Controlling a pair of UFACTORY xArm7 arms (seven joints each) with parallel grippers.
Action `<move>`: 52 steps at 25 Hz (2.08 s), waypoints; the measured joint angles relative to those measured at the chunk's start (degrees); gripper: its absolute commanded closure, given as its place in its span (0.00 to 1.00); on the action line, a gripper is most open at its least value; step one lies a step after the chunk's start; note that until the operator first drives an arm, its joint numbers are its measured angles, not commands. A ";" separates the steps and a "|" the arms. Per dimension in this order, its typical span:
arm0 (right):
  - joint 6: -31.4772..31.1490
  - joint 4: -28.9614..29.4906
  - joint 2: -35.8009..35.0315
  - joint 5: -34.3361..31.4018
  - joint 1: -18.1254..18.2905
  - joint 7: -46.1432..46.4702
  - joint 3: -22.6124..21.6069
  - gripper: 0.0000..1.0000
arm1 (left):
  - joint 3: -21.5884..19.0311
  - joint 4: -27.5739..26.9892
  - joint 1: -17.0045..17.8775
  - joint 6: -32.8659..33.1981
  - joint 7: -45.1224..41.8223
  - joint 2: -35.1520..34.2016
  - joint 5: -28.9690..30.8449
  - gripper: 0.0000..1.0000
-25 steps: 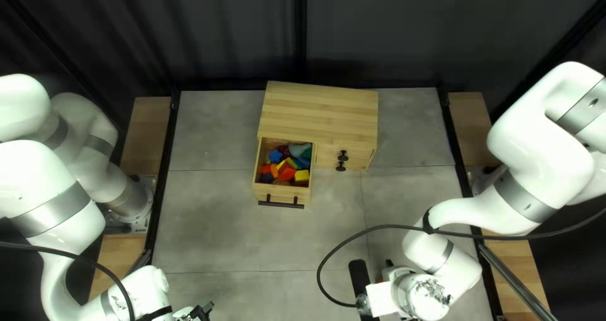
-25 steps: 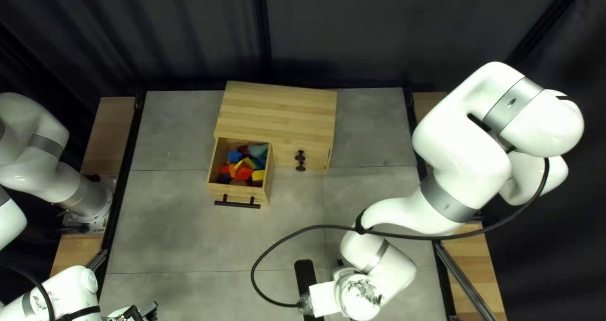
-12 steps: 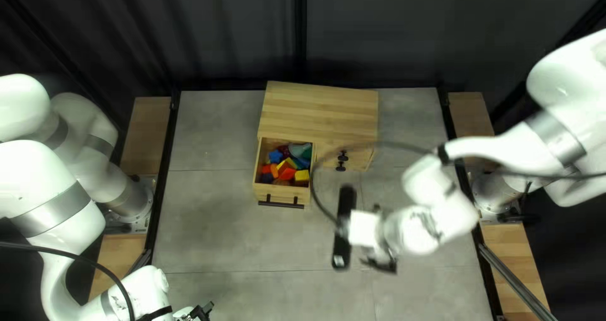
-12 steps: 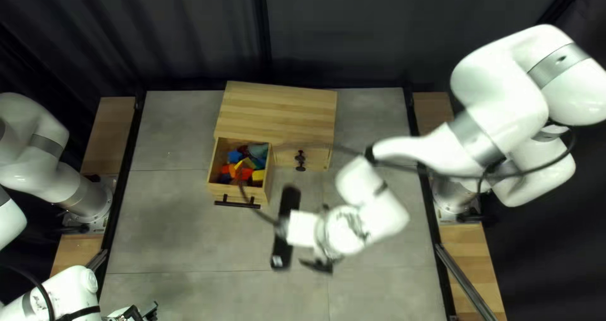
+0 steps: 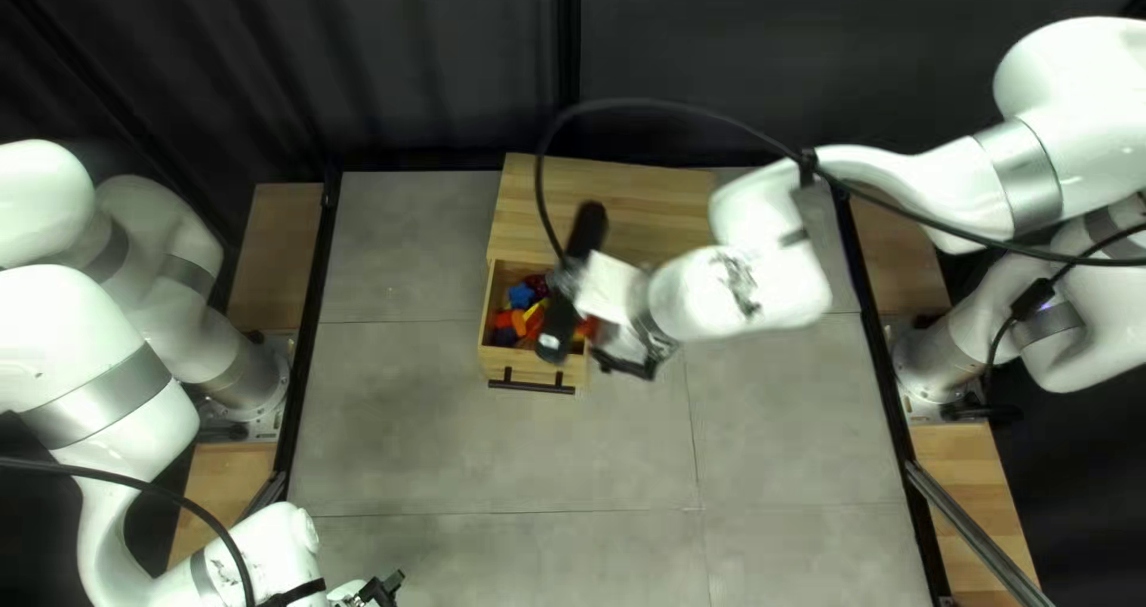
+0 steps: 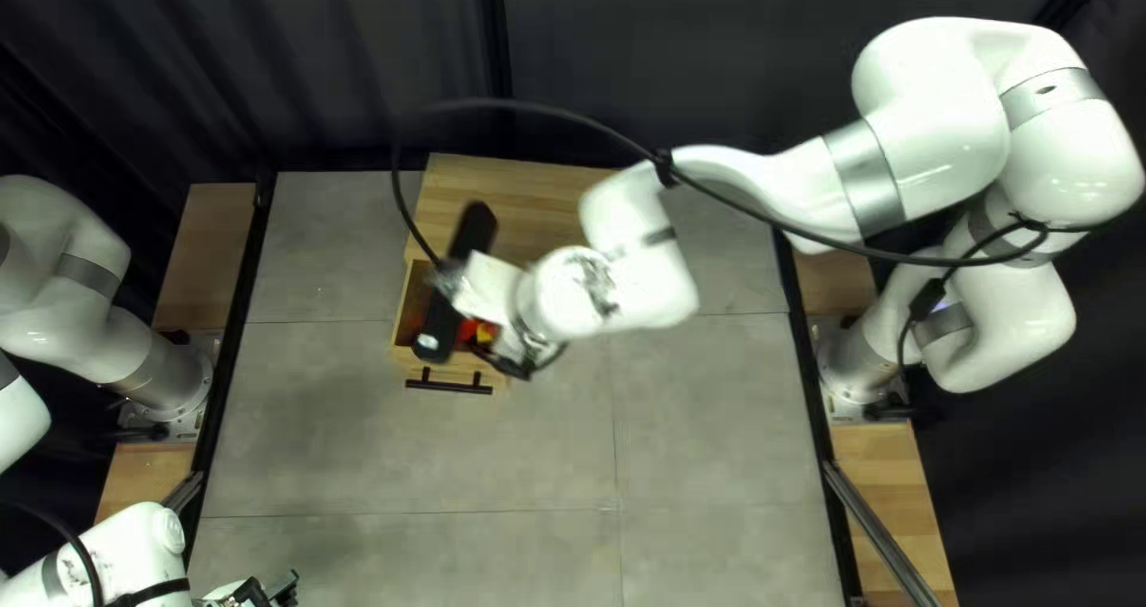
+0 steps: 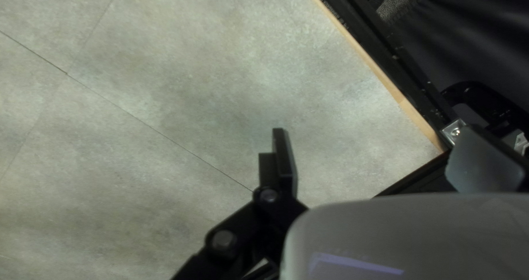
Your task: Open drawers and place objects into drawer and close
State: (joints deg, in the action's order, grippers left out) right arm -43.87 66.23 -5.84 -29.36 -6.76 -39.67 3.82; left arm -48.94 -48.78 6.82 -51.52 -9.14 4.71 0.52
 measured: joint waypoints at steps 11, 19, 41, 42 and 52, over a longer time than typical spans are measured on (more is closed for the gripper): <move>4.91 -3.62 0.69 -2.79 0.11 -6.90 0.84 0.00 | 0.00 0.00 0.00 0.00 0.00 0.00 0.00 0.00; -12.68 -1.10 3.31 4.87 -5.64 -0.51 -5.02 0.00 | 0.00 0.00 0.00 0.00 0.00 0.00 0.00 0.00; -30.62 -4.84 4.34 16.90 -24.46 3.33 -23.86 0.00 | 0.00 0.00 0.00 0.00 0.00 0.00 0.00 0.00; -30.31 -5.61 4.73 17.09 -24.85 3.56 -24.27 0.00 | 0.00 0.00 0.00 0.00 0.00 0.00 0.00 0.00; -25.65 -14.40 10.37 18.16 -26.75 9.48 -25.88 0.00 | 0.00 0.00 0.00 0.00 0.00 0.00 0.00 0.00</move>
State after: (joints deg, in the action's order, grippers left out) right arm -69.52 51.83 4.53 -11.20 -33.50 -30.19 -22.06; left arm -48.94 -48.78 6.82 -51.52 -9.14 4.71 0.52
